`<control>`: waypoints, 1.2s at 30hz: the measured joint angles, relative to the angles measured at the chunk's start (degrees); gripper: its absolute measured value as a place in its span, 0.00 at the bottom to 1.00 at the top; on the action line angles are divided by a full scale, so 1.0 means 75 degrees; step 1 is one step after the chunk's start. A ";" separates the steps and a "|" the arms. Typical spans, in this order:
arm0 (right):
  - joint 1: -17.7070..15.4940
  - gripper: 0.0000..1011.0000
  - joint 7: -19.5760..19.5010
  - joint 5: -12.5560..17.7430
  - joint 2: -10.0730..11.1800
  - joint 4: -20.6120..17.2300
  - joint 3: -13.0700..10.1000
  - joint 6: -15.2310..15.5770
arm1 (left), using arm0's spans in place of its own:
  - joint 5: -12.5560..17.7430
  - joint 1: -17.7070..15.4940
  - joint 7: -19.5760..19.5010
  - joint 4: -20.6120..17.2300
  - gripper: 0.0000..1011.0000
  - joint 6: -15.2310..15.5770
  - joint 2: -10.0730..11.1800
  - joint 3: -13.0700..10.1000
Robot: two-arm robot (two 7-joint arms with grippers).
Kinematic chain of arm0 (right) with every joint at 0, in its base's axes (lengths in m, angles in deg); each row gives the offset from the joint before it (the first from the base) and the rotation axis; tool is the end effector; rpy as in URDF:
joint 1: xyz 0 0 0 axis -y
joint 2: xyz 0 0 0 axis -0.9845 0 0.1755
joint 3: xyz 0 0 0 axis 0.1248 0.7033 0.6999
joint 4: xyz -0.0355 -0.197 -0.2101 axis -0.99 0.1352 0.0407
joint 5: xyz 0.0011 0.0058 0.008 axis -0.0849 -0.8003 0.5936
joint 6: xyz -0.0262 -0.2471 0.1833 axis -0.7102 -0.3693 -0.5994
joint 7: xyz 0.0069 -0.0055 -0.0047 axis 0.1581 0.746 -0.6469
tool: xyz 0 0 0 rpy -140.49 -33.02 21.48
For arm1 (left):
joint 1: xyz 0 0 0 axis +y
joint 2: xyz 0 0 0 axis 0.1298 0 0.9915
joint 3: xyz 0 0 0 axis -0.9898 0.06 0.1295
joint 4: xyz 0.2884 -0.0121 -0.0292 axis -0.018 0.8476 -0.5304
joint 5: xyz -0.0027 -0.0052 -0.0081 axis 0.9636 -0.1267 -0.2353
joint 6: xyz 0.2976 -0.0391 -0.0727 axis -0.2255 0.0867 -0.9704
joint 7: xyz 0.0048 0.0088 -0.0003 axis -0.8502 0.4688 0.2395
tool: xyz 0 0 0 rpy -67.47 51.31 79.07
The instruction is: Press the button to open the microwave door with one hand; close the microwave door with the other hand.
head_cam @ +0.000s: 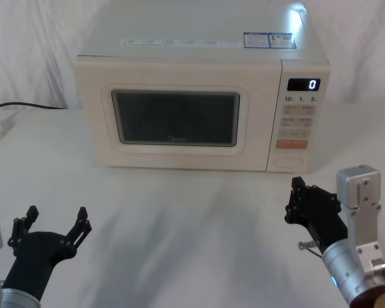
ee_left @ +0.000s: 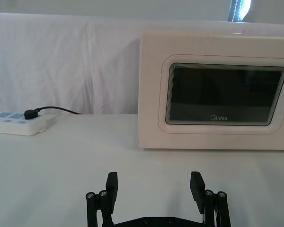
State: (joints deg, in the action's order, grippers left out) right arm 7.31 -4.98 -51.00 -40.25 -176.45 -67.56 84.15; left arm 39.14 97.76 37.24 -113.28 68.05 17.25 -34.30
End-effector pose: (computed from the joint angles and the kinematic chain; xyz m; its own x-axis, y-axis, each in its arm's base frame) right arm 0.3080 0.0442 -0.2888 0.2235 -0.9725 0.0658 0.9738 0.2257 0.0281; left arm 0.2530 0.0375 -0.2852 0.1245 0.9917 -0.0326 -0.9921 0.1240 -0.0175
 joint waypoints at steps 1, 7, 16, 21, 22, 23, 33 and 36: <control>0.0080 0.00 0.0018 0.0004 -0.0055 0.0093 -0.0047 0.0000 | 0.0000 0.0000 0.0000 0.0000 0.99 0.0000 0.0000 0.0000; 0.0340 0.00 0.0032 0.0005 -0.0263 0.0406 -0.0225 0.0124 | 0.0000 0.0000 0.0000 0.0000 0.99 0.0000 0.0000 0.0000; 0.0805 0.00 -0.0070 -0.0026 -0.0595 0.1019 -0.0501 0.0366 | 0.0000 0.0000 0.0000 0.0000 0.99 0.0000 0.0000 0.0000; 0.1045 0.00 -0.0113 -0.0065 -0.0727 0.1359 -0.0563 0.0377 | 0.0000 0.0000 0.0000 0.0000 0.99 0.0000 0.0000 0.0000; 0.1119 0.00 -0.0125 -0.0092 -0.0761 0.1477 -0.0571 0.0374 | 0.0000 0.0000 0.0000 0.0000 0.99 0.0000 0.0000 0.0000; 0.1119 0.00 -0.0125 -0.0092 -0.0761 0.1477 -0.0571 0.0374 | 0.0000 0.0000 0.0001 0.0000 0.99 0.0000 0.0000 0.0000; 0.1555 0.00 -0.0202 -0.0265 -0.0945 0.2165 -0.0612 0.0192 | 0.0000 0.0000 0.0000 0.0000 0.99 0.0000 0.0000 0.0000; 0.1674 0.00 -0.0222 -0.0295 -0.0990 0.2343 -0.0628 0.0159 | 0.0000 0.0000 0.0000 0.0000 0.99 0.0000 0.0000 0.0000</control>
State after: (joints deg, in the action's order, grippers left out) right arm 19.87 -6.65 -53.21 -47.68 -158.88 -72.27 85.34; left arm 39.14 97.75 37.25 -113.28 68.05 17.25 -34.30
